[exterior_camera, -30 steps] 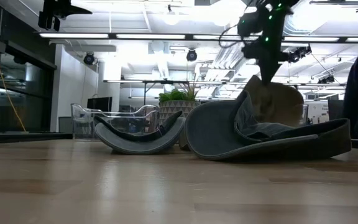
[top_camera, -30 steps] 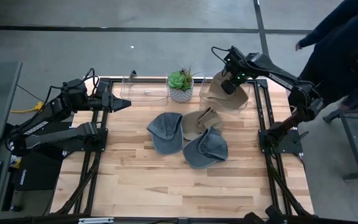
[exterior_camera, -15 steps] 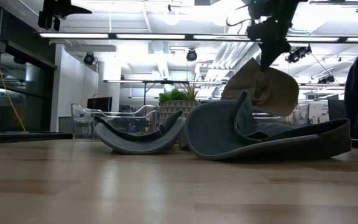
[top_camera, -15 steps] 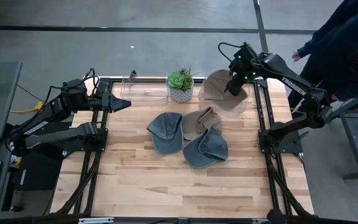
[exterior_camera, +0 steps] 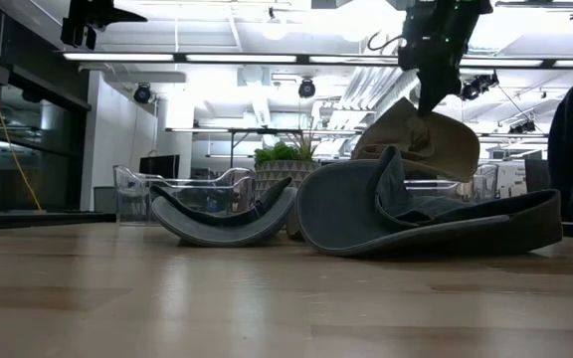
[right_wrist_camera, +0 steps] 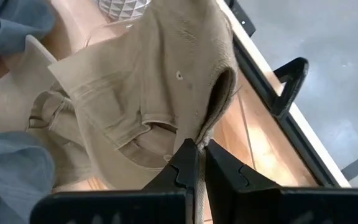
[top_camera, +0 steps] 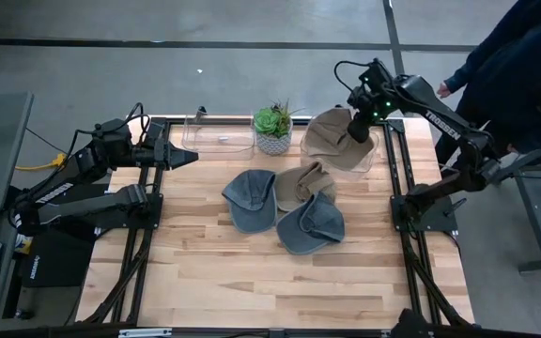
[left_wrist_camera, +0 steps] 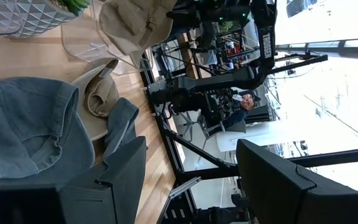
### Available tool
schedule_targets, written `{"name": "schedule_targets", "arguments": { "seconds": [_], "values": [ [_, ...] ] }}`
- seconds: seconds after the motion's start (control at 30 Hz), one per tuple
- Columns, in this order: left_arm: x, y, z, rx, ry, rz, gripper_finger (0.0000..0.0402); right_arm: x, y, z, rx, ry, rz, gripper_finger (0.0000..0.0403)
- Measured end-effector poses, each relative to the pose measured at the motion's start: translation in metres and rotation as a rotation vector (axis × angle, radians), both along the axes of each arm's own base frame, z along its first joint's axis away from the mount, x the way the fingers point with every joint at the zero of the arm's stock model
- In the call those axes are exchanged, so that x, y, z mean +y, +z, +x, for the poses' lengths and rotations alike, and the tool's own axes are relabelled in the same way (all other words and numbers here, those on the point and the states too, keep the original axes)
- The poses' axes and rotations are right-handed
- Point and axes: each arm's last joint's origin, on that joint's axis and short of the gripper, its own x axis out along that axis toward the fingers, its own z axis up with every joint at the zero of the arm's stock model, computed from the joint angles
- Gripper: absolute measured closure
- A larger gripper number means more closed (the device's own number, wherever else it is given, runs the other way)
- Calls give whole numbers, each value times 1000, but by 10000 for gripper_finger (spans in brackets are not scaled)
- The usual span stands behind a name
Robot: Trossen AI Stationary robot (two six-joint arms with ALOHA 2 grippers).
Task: Pick & Place hat
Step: Put the left light brown cap into the right transparent bin
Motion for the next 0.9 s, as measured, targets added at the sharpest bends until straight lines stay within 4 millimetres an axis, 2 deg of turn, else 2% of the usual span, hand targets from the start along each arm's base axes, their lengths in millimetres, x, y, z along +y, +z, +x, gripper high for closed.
{"name": "schedule_targets", "arguments": {
  "seconds": [0.27, 0.47, 0.7, 0.9],
  "values": [
    [0, 0, 0, -1, 3, -13, 170, -19, -27, 14, 61, 32, 92, 395],
    [0, 0, 0, -2, 4, -17, 170, -29, -50, 20, 174, 14, 152, 395],
    [0, 0, 0, -2, 3, -17, 170, -32, -53, 18, 286, -26, 103, 395],
    [0, 0, 0, -2, 4, -17, 170, -31, -53, 18, 280, -32, 110, 337]
  ]
}}
